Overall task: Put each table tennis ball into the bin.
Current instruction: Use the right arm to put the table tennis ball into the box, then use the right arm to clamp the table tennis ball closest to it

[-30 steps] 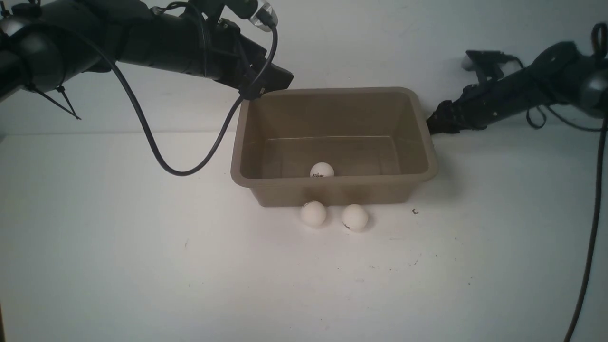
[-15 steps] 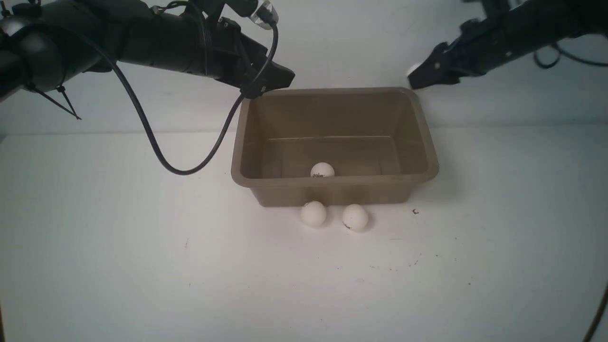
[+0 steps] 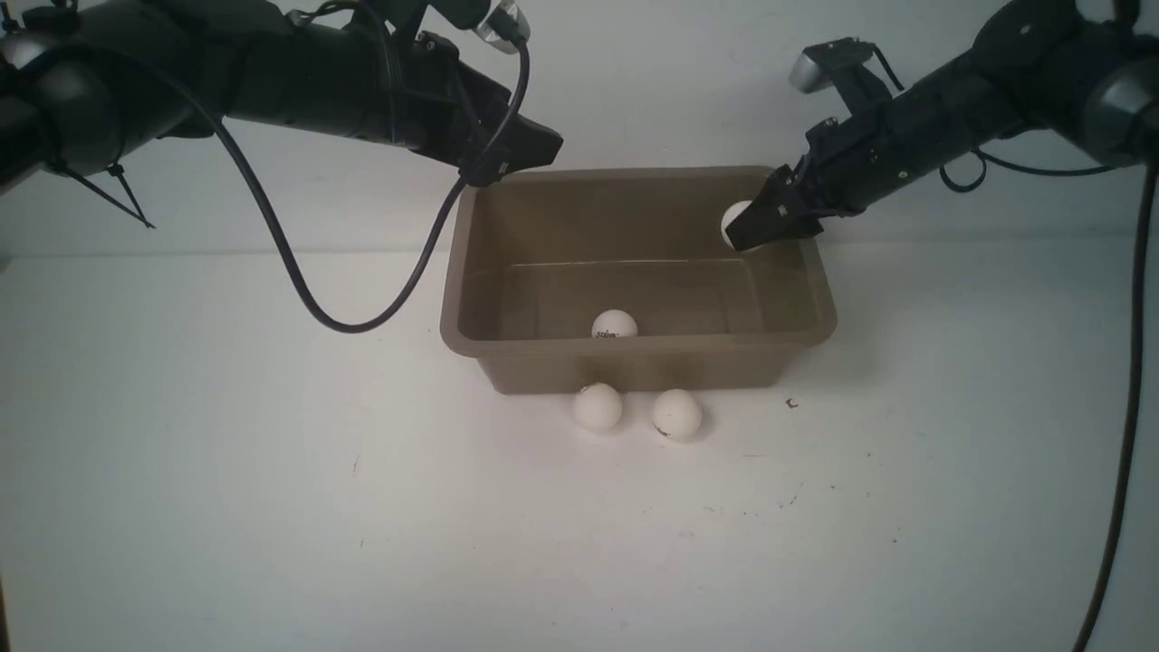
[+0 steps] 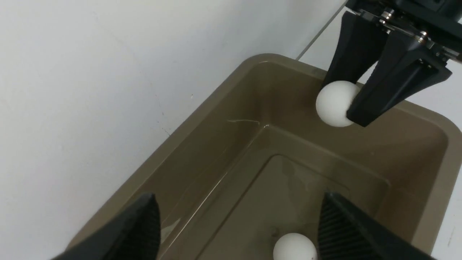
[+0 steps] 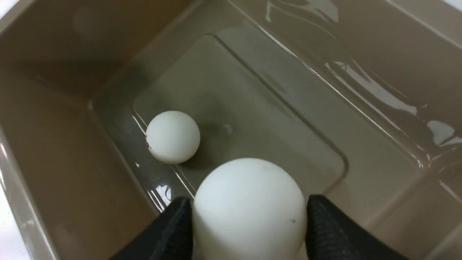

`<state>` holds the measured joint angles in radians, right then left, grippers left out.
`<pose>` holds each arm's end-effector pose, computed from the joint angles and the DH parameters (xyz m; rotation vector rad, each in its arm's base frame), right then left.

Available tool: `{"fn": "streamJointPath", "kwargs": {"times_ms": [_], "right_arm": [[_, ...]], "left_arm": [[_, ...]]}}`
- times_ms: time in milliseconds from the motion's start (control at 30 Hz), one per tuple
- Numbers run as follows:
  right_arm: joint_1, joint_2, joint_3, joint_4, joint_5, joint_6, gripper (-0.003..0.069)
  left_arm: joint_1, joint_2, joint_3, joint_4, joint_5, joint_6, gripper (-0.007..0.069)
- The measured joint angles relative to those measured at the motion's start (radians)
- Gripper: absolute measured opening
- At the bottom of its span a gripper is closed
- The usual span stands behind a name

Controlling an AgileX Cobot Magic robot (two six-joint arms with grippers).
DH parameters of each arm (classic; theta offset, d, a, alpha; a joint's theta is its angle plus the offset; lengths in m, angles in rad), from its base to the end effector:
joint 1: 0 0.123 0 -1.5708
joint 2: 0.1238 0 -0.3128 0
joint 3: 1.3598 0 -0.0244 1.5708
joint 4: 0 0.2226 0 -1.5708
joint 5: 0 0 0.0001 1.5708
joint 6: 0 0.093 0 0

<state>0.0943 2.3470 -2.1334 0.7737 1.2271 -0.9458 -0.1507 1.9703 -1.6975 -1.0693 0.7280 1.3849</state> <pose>0.4841 0.1073 0.2475 -1.0418 2.3025 0.7997 0.4291 -0.1201 0.3348 0.9388 1.8515 -0.4900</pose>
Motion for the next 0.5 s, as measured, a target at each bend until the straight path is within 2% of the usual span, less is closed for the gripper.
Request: {"fn": "streamJointPath", "kwargs": {"times_ms": [100, 167, 267, 500], "right_arm": [[0.0, -0.008, 0.0, -0.013, 0.0, 0.004, 0.0561], [-0.002, -0.024, 0.0, -0.034, 0.0, 0.007, 0.0604], [-0.012, -0.064, 0.0, -0.075, 0.0, 0.015, 0.0622], [-0.101, -0.246, 0.0, -0.202, 0.009, 0.1, 0.0609]], "left_arm": [[0.0, 0.0, 0.0, 0.0, 0.0, 0.0, 0.0531], [0.0, 0.0, 0.0, 0.0, 0.001, 0.0, 0.0531], [0.0, 0.0, 0.0, 0.0, 0.005, 0.0, 0.0531], [0.0, 0.0, 0.0, 0.0, 0.01, 0.006, 0.0531]]}}
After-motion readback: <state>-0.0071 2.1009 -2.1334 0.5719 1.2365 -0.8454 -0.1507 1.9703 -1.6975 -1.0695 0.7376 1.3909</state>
